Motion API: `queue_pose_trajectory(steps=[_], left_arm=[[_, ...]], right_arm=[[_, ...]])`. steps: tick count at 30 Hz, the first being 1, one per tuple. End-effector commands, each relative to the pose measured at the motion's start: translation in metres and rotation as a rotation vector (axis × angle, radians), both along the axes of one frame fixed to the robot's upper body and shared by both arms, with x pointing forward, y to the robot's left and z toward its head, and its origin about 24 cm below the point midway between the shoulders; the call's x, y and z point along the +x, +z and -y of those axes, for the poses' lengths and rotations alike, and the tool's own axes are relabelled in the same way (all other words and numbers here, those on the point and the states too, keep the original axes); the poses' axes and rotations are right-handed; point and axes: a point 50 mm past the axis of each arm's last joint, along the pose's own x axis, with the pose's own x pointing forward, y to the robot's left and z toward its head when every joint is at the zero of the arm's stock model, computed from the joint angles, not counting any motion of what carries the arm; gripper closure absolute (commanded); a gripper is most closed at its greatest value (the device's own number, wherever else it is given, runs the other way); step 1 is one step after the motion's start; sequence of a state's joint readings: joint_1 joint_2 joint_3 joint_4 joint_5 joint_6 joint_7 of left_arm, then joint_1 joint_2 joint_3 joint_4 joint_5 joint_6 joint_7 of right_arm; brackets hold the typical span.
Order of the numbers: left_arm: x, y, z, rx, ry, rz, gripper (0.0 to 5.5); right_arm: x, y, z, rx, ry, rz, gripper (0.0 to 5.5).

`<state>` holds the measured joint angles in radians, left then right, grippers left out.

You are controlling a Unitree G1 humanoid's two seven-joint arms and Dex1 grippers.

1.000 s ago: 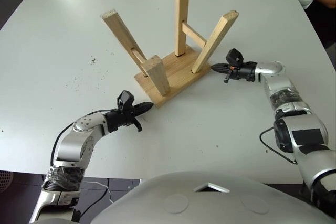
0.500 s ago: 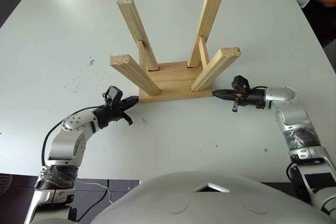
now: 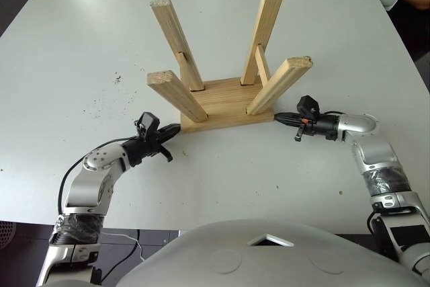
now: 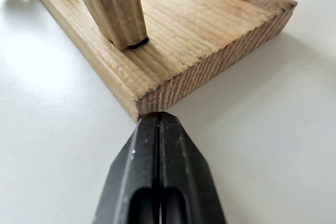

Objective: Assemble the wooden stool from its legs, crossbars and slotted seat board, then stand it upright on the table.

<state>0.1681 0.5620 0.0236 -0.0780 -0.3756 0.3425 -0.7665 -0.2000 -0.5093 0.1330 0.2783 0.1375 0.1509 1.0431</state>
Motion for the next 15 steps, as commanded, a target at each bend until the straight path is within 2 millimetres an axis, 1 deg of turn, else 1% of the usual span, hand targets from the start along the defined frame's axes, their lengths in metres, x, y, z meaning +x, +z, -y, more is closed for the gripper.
queue_pose_trajectory(steps=[1, 3, 7, 11, 15], left_arm=[[-0.007, -0.017, 0.000, 0.027, -0.002, -0.096, 5.49], [-0.007, -0.018, 0.000, 0.026, -0.002, -0.095, 5.49], [-0.005, -0.018, 0.005, 0.016, -0.013, -0.092, 5.49], [-0.006, -0.018, 0.009, 0.007, -0.033, -0.092, 5.49], [-0.009, -0.016, 0.015, -0.014, -0.065, -0.090, 5.49]], right_arm=[[0.013, 0.010, 0.005, -0.022, -0.008, 0.052, 5.50], [0.016, 0.010, 0.004, -0.026, -0.005, 0.054, 5.50], [0.016, 0.004, -0.008, -0.017, 0.031, 0.043, 5.50], [0.004, 0.003, -0.019, 0.027, 0.082, 0.012, 5.50], [-0.003, 0.003, -0.020, 0.038, 0.070, 0.005, 5.50]])
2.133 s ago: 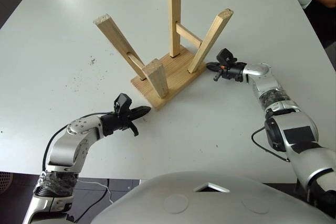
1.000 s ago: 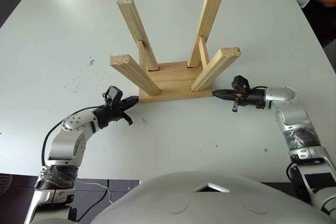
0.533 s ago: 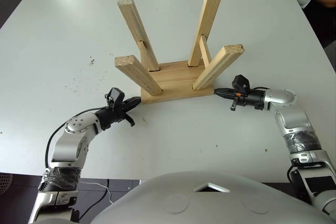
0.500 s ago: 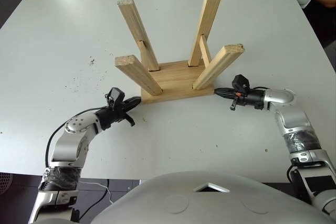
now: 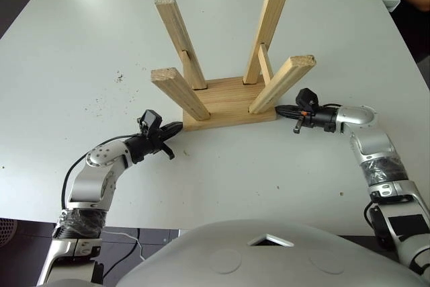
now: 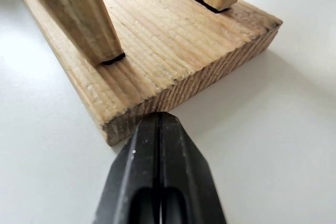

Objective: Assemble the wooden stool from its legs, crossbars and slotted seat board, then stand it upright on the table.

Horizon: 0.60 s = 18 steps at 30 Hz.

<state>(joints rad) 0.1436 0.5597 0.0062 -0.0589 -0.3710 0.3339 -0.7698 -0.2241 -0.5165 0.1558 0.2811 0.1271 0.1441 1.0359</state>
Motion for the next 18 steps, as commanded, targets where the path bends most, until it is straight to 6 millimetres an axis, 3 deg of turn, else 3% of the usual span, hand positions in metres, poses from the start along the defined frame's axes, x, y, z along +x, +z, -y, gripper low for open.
queue_pose_trajectory(steps=[1, 4, 8, 15, 18], left_arm=[[-0.015, -0.014, 0.015, -0.021, -0.070, -0.098, 5.49], [-0.026, -0.004, 0.027, -0.072, -0.148, -0.099, 5.49], [-0.043, 0.026, 0.036, -0.170, -0.212, -0.067, 5.49], [-0.089, 0.073, 0.048, -0.277, -0.278, -0.075, 5.49], [-0.096, 0.085, 0.046, -0.265, -0.272, -0.073, 5.49]], right_arm=[[-0.009, 0.000, -0.017, 0.065, 0.043, -0.016, 5.50], [-0.017, 0.003, -0.020, 0.088, 0.034, -0.014, 5.50], [-0.034, 0.021, -0.020, 0.153, 0.019, -0.002, 5.50], [-0.090, 0.062, -0.017, 0.233, 0.086, -0.045, 5.50], [-0.114, 0.077, -0.016, 0.245, 0.120, -0.075, 5.50]])
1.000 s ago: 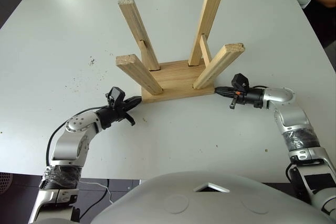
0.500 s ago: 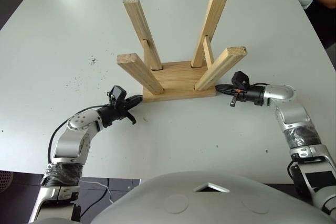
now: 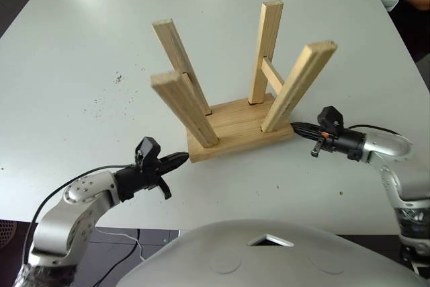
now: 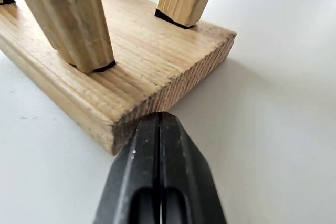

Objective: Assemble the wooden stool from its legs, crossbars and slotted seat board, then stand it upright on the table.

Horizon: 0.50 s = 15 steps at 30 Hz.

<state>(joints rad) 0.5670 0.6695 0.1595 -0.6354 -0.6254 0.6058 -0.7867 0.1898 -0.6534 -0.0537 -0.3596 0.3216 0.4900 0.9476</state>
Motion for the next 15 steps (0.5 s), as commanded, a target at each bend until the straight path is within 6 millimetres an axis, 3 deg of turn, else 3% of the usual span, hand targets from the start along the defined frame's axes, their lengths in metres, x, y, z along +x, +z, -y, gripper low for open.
queue_pose_trajectory(steps=[1, 5, 11, 15], left_arm=[[-0.016, 0.042, 0.029, -0.163, -0.138, 0.081, 5.49], [-0.019, 0.053, 0.030, -0.169, -0.132, 0.103, 5.49], [-0.001, 0.076, 0.017, -0.184, -0.099, 0.198, 5.49], [0.006, 0.070, 0.013, -0.144, -0.100, 0.179, 5.49]], right_arm=[[-0.045, 0.043, -0.036, 0.209, 0.247, -0.002, 5.50], [-0.048, 0.060, -0.039, 0.254, 0.248, 0.016, 5.50], [-0.044, 0.075, -0.039, 0.277, 0.230, 0.049, 5.50], [-0.040, 0.077, -0.039, 0.280, 0.225, 0.057, 5.50]])
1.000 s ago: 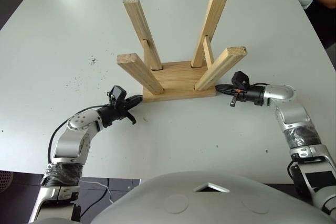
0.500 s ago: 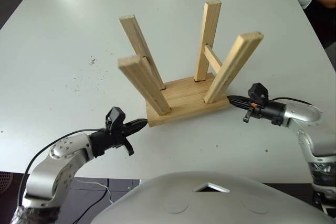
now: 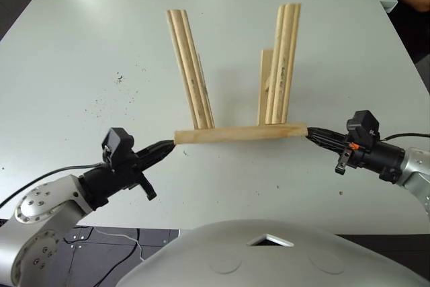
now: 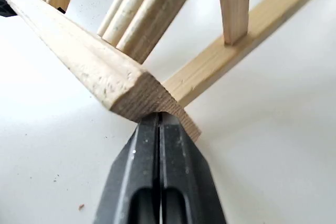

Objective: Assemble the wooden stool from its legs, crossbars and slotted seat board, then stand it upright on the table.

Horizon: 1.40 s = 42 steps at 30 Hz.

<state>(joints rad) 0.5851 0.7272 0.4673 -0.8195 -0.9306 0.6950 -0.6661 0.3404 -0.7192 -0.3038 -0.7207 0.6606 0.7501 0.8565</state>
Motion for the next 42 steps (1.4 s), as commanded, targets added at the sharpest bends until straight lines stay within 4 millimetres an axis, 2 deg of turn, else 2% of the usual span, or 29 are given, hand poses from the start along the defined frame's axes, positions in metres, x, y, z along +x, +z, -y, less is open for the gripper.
queue_pose_trajectory(steps=[1, 5, 9, 12, 17, 21, 23, 27, 31, 35, 38, 42], left_arm=[[0.003, 0.006, 0.024, -0.101, -0.199, 0.011, 5.49], [0.008, 0.002, 0.023, -0.070, -0.188, 0.009, 5.49], [-0.004, -0.009, 0.010, -0.003, -0.111, -0.048, 5.49], [0.008, -0.002, -0.005, -0.006, -0.050, -0.002, 5.49], [0.018, -0.009, -0.022, 0.098, -0.054, 0.013, 5.49], [0.025, -0.019, -0.033, 0.161, -0.087, 0.002, 4.84], [0.025, -0.024, -0.041, 0.203, -0.096, -0.015, 4.51], [0.014, -0.048, -0.047, 0.273, -0.188, -0.090, 3.89], [0.024, -0.060, -0.036, 0.307, -0.323, -0.055, 3.28], [0.043, -0.070, -0.030, 0.326, -0.354, 0.028, 2.59], [0.048, -0.081, -0.028, 0.357, -0.427, 0.034, 2.56], [0.060, -0.088, -0.023, 0.349, -0.479, 0.064, 2.56]], right_arm=[[-0.004, 0.023, -0.035, 0.152, 0.250, 0.080, 5.50], [0.001, 0.024, -0.034, 0.151, 0.231, 0.091, 5.50], [0.015, 0.019, -0.021, 0.079, 0.227, 0.062, 5.50], [0.021, 0.013, -0.001, -0.005, 0.159, 0.051, 5.50], [0.020, -0.006, 0.014, -0.089, 0.124, 0.031, 5.50], [0.020, -0.010, 0.023, -0.134, 0.184, 0.037, 5.50], [0.025, -0.011, 0.031, -0.191, 0.230, 0.048, 5.22], [0.038, -0.020, 0.025, -0.229, 0.340, 0.067, 4.63], [0.048, -0.029, 0.016, -0.235, 0.407, 0.068, 4.04], [0.058, -0.039, 0.010, -0.240, 0.485, 0.035, 3.36], [0.062, -0.050, 0.009, -0.271, 0.523, -0.005, 2.99], [0.071, -0.055, 0.006, -0.271, 0.539, -0.019, 2.95]])
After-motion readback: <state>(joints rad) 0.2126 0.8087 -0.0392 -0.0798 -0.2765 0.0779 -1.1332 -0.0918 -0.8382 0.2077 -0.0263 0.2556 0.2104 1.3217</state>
